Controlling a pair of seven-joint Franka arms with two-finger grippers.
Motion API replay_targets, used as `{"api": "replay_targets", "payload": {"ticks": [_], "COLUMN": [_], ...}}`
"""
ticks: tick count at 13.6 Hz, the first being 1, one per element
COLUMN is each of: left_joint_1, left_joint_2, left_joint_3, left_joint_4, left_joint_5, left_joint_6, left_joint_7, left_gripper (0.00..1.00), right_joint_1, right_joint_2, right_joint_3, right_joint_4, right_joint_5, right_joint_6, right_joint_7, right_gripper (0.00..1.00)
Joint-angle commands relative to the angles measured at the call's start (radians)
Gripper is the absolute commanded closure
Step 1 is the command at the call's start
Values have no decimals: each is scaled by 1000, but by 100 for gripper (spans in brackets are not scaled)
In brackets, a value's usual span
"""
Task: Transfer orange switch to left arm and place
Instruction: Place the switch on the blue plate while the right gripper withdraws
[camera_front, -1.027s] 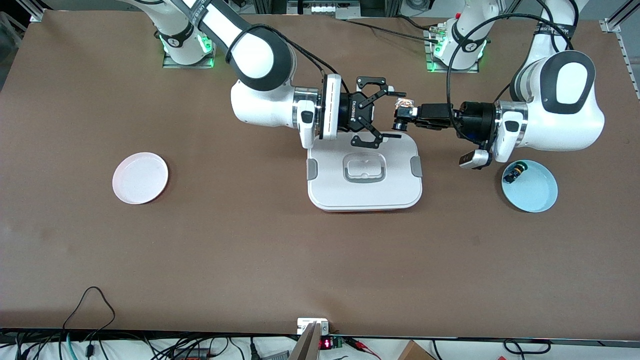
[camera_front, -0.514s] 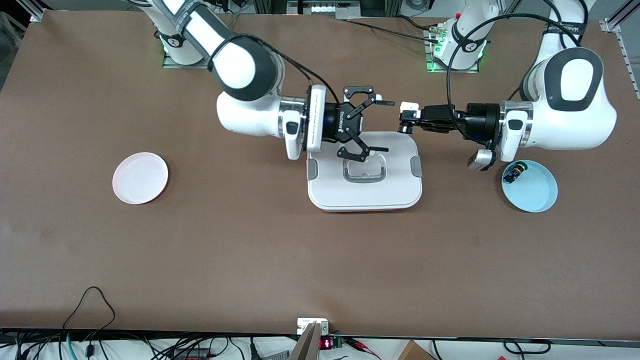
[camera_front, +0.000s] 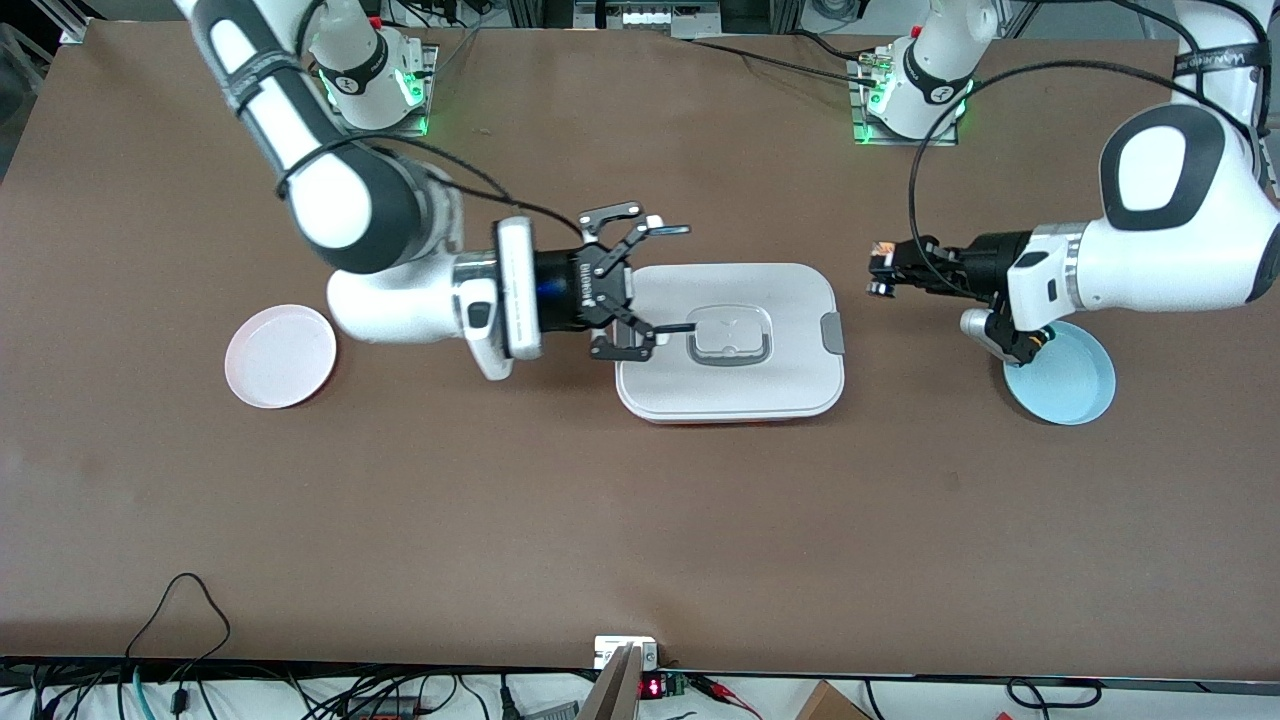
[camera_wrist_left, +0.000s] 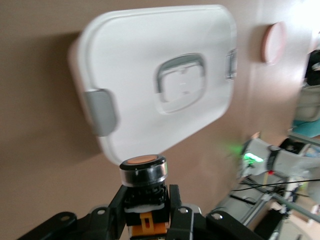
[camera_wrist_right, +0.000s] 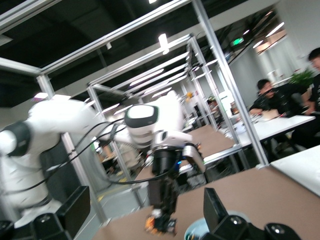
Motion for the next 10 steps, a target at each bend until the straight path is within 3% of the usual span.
{"api": "replay_targets", "payload": {"ticks": [1, 3, 6, 10], "left_joint_1": [22, 34, 113, 222], "left_joint_2": [55, 71, 131, 246], "left_joint_3": [-5, -5, -5, -5], "left_joint_4": [68, 68, 70, 65], "left_joint_5": [187, 352, 498, 709], "left_joint_6": [-15, -8, 66, 224], "left_joint_7": [55, 126, 322, 652], "left_gripper": [85, 85, 84, 84], "right_joint_1": [-128, -205, -297, -380], "right_joint_2": [-13, -12, -12, -19], "right_joint_3": [14, 16, 16, 16], "right_joint_4": [-19, -15, -13, -7], "right_joint_5": [-162, -242, -334, -426], "right_joint_6": [-180, -323, -482, -584], "right_joint_7": [62, 71, 69, 69], "right_gripper": [0, 0, 0, 0]}}
